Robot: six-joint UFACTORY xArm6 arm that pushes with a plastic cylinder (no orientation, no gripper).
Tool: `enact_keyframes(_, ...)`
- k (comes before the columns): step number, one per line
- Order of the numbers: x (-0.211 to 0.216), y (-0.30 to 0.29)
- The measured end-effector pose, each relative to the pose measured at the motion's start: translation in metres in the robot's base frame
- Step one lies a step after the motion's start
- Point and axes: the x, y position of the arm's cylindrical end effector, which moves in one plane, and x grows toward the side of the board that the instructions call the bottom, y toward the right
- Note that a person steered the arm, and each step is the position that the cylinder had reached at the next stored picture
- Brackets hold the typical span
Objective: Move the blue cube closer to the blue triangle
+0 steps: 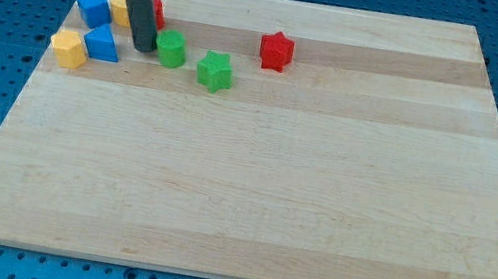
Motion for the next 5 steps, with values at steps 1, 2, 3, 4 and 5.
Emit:
enact_keyframes(1, 0.0, 0.023)
enact_keyframes(2, 0.0, 0.043)
enact_keyframes(3, -0.003, 0.045)
enact_keyframes(4, -0.02, 0.031)
enact_keyframes(5, -0.02, 0.005)
